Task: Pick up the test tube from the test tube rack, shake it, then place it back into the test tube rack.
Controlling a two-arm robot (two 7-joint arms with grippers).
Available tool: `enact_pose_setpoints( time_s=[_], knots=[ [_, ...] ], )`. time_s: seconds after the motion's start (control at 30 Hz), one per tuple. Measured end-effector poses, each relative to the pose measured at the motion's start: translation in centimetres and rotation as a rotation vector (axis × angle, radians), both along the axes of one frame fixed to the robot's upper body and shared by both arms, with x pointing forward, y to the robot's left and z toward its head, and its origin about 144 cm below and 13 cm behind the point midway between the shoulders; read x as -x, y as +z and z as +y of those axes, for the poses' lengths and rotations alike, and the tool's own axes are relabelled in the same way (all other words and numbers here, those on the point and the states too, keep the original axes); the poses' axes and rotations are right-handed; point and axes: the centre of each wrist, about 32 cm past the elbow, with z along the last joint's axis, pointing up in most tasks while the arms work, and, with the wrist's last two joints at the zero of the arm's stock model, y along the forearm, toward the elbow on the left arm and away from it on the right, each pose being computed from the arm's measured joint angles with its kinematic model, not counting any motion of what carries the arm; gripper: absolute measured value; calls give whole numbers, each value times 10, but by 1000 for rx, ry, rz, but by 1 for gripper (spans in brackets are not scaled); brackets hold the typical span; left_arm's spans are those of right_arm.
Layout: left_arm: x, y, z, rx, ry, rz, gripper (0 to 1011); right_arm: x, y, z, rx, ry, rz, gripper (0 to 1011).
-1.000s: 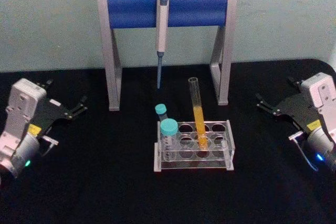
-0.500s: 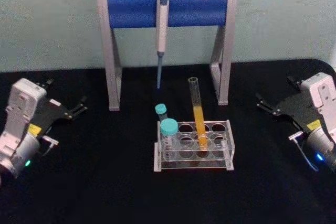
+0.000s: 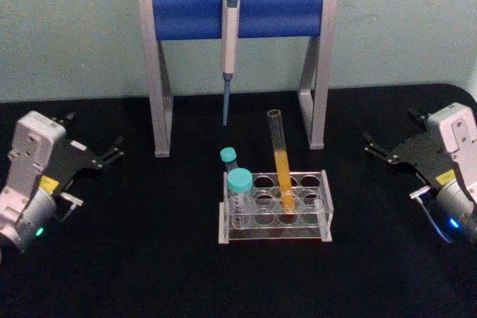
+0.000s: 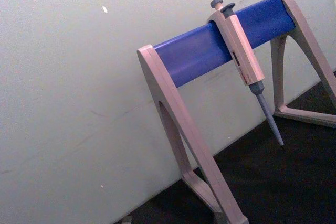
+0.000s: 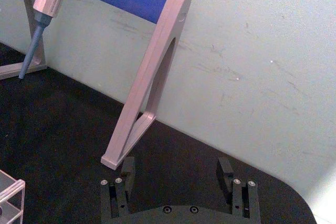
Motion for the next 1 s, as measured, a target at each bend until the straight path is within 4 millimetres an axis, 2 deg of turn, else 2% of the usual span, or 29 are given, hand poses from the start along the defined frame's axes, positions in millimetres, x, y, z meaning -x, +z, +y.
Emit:
enact_pose_setpoints(
  time_s=[1.0],
  knots=[
    [0, 0, 0, 0, 0, 0, 1002, 0, 0, 0, 0, 0, 0, 1000]
  ],
)
